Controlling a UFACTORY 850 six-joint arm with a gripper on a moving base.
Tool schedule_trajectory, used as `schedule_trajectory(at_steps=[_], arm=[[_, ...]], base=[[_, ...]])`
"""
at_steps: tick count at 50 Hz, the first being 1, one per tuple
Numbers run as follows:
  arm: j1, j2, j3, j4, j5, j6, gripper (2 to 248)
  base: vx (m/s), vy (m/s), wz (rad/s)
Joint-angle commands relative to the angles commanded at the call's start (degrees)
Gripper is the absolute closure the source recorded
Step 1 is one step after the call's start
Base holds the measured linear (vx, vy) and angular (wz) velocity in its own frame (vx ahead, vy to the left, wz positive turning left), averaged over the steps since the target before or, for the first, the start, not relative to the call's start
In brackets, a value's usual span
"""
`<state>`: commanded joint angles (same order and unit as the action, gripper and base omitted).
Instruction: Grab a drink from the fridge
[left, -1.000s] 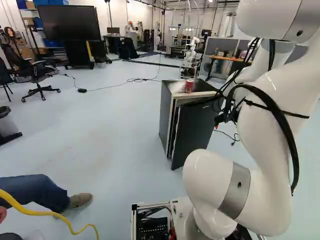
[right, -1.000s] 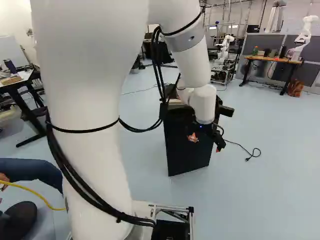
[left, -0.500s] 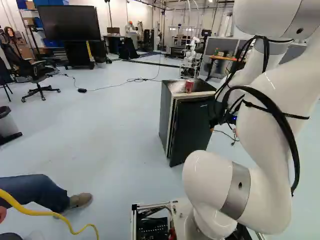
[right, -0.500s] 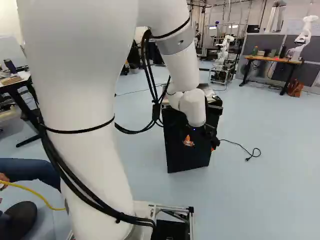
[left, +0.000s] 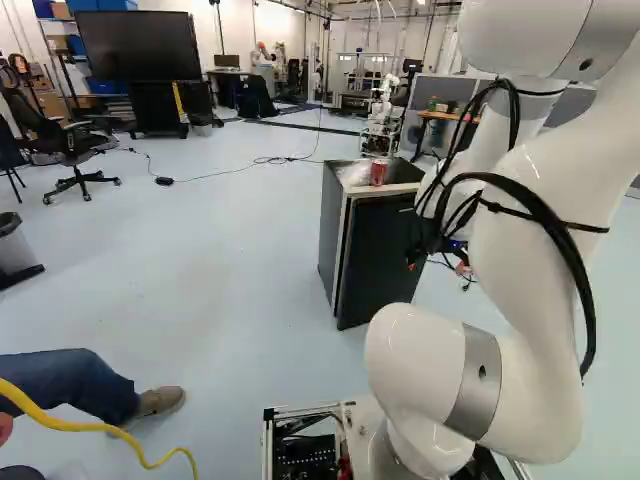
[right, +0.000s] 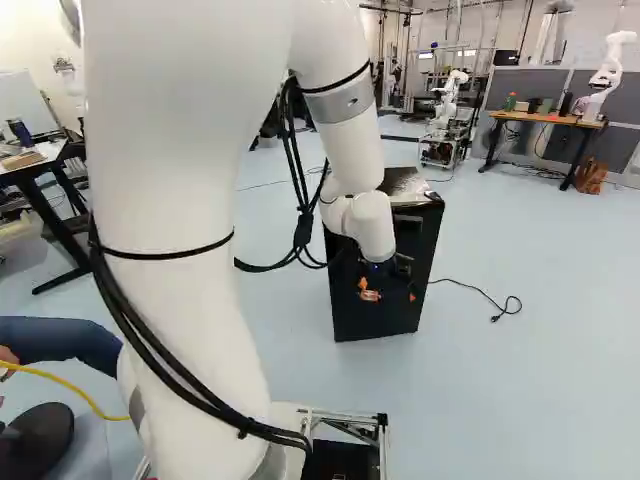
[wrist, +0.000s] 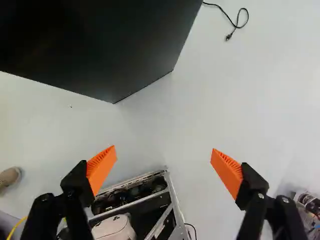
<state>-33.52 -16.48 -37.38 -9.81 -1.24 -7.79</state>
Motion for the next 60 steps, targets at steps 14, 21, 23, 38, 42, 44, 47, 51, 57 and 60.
schedule_trajectory(at_steps=[14, 21, 23, 38, 42, 44, 47, 51, 57, 60], arm=[[2.13, -1.90, 0.64, -2.06, 5.29, 0.00, 3], [2.81, -3.26, 0.41, -2.84, 8.23, 0.00, 3], [2.95, -3.68, 0.30, -3.05, 9.07, 0.00, 3], [3.28, -5.77, -0.45, -4.45, 15.40, 0.00, 3], [3.29, -5.84, -0.48, -4.74, 17.10, 0.00, 3], [3.29, -5.85, -0.48, -4.88, 17.93, 0.00, 3], [3.30, -5.87, -0.49, -5.07, 19.15, 0.00, 3], [3.31, -5.87, -0.49, -5.30, 20.68, 0.00, 3], [3.44, -5.81, -0.39, -5.55, 22.80, 0.00, 3], [3.56, -5.75, -0.31, -5.62, 23.78, 0.00, 3]], base=[[0.000, 0.000, 0.000], [0.000, 0.000, 0.000], [0.000, 0.000, 0.000], [0.000, 0.000, 0.000], [0.000, 0.000, 0.000], [0.000, 0.000, 0.000], [0.000, 0.000, 0.000], [0.000, 0.000, 0.000], [0.000, 0.000, 0.000], [0.000, 0.000, 0.000]])
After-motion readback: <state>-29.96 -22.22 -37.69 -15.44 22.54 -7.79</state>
